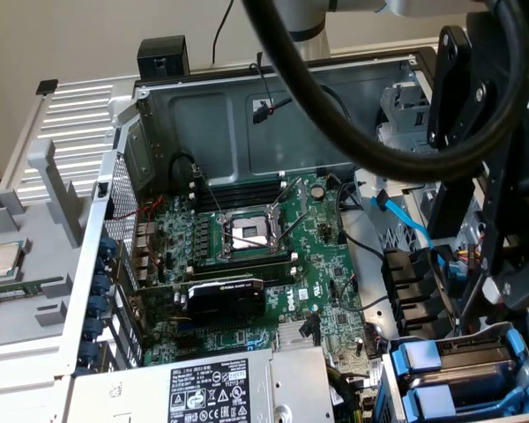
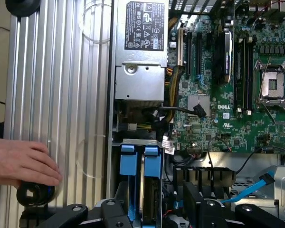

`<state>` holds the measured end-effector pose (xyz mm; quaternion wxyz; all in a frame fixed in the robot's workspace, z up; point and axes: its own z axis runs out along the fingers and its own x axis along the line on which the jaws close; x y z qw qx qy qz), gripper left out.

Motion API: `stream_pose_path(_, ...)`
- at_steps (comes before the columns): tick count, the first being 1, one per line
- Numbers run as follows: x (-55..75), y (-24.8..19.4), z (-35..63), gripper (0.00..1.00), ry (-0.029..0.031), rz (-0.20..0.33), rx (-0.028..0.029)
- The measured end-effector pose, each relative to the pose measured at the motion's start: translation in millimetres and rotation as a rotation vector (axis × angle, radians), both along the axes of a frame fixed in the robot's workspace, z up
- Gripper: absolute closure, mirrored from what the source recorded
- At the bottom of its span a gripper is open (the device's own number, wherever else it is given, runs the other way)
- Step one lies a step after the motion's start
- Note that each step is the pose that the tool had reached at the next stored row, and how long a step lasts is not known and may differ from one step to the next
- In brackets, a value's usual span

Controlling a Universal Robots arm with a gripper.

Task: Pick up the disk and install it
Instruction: 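Insert the disk into the insertion slot, then insert the first disk wire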

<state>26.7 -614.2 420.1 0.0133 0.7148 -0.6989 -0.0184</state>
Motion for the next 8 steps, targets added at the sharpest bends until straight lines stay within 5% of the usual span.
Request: stream_pose_path(8, 0.0, 0.0, 0.0, 0.43, 0.0, 0.0, 0.0)
